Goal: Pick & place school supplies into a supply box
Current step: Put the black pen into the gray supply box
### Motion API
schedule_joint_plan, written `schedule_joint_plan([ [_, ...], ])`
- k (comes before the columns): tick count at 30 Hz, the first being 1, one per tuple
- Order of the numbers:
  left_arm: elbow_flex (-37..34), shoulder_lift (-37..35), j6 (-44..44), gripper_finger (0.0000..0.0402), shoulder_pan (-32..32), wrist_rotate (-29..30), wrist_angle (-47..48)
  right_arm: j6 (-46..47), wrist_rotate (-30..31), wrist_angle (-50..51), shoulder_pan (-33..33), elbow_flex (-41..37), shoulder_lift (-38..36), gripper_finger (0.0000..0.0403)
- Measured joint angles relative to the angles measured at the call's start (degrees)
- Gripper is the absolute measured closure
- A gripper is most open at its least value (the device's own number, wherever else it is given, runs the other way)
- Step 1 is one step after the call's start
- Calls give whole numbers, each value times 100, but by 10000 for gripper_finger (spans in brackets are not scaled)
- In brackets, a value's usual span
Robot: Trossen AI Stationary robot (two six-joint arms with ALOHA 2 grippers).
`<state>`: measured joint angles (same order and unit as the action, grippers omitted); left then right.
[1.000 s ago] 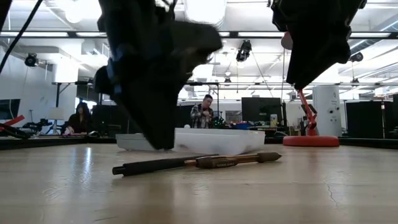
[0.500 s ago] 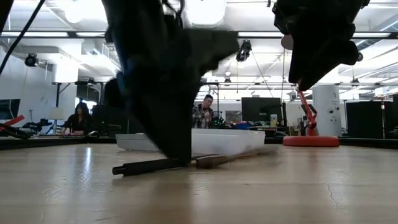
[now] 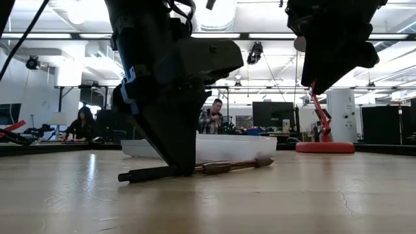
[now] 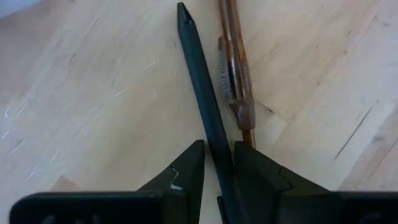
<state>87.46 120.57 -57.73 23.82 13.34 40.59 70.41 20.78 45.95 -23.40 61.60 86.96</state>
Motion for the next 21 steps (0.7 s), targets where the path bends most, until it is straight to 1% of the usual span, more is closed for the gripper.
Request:
schedule_joint_plan([
  [6, -169, -20, 525, 330, -71, -99, -15, -1, 17, 0, 0, 0, 0, 220],
  [8, -204, -24, 551, 342, -100, -153, -12, -4, 19, 4, -8, 0, 2, 220],
  [10, -216, -26, 639, 363, -123, -183, 8, -11, 102, 2, -48, 0, 2, 220],
  [12, -216, -28, 673, 385, -149, -268, 31, -14, 255, 10, -122, 0, 2, 220],
  [13, -216, -28, 681, 389, -162, -281, 45, -3, 343, 17, -162, 0, 2, 220],
  [17, -228, -85, 690, 387, -227, -425, 149, 237, 772, 21, -375, 0, -6, 220],
  [19, -231, -193, 684, 389, -272, -534, 240, 480, 1032, 24, -541, 0, -30, 220],
  [21, -210, -349, 670, 391, -315, -520, 451, 793, 1297, 42, -760, 0, -92, 220],
])
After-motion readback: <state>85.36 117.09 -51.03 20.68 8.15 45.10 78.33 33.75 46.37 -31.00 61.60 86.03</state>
